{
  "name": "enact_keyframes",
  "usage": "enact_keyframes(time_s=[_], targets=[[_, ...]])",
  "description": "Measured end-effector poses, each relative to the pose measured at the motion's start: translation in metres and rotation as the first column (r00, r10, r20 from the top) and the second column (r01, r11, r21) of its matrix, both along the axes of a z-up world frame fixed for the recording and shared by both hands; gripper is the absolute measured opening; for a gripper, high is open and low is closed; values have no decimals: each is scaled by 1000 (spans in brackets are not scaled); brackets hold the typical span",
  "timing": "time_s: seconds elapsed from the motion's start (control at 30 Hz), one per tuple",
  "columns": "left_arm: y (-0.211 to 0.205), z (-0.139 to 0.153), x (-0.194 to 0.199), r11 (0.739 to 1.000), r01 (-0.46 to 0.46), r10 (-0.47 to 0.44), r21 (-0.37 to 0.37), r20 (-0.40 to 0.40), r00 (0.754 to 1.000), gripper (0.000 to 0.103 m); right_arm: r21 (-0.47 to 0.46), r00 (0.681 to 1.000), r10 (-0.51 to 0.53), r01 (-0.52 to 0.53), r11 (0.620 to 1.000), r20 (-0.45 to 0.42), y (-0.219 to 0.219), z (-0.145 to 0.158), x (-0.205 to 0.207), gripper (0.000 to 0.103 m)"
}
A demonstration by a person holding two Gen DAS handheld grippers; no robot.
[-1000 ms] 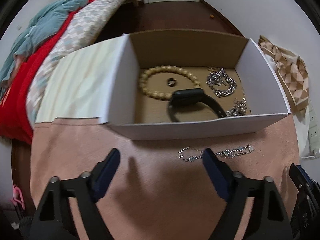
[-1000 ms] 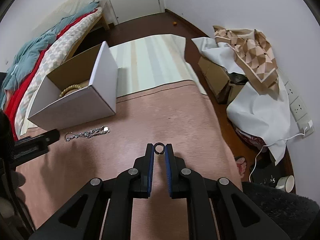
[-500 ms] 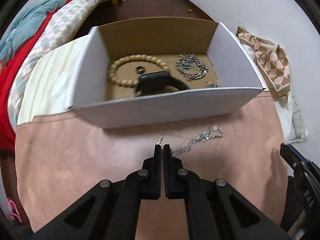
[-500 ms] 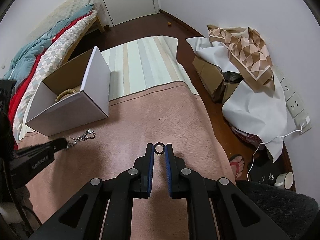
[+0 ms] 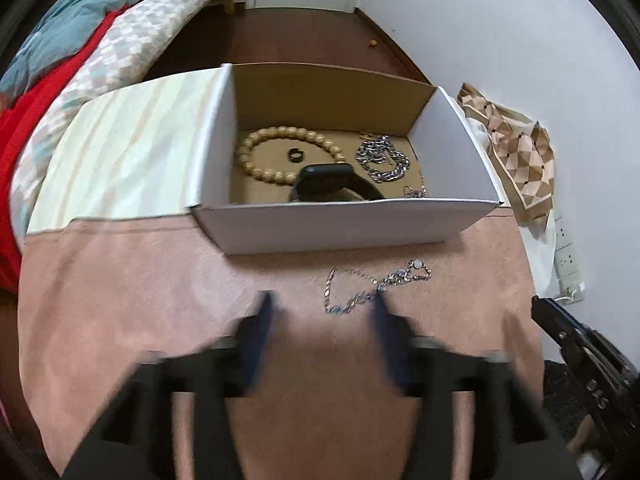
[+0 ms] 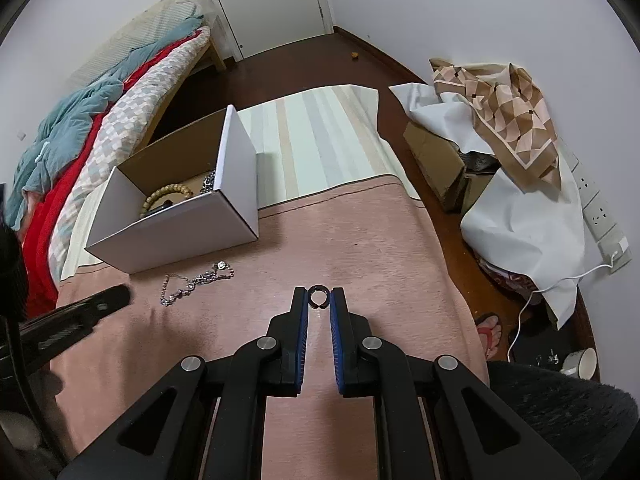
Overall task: Organize jewelry
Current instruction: 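Grasp the silver link chain with the left gripper while the right holds the ring, then carry the chain and ring into the white box and open both grippers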
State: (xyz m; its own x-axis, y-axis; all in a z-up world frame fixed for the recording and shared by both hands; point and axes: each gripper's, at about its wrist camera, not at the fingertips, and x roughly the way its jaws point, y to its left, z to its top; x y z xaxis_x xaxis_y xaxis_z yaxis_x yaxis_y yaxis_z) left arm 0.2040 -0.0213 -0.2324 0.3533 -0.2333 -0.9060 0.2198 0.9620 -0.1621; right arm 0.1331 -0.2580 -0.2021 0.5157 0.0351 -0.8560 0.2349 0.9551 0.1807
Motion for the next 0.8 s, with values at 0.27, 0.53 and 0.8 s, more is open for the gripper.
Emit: enact_keyframes(time_s=[0.27, 0.53, 0.8], targets=[[-39, -24, -2, 970, 163, -169, 178, 20, 985, 58, 4, 999, -32, 32, 999, -13, -10, -2, 0, 11], [-53, -21, -2, 950, 269, -277, 160, 27, 960, 5, 8, 997, -64, 64, 998, -34, -20, -8, 0, 11], [-29, -3, -4, 980, 201, -201, 1, 8, 980, 4, 18, 998, -60, 60, 998, -20, -18, 0, -3, 11]])
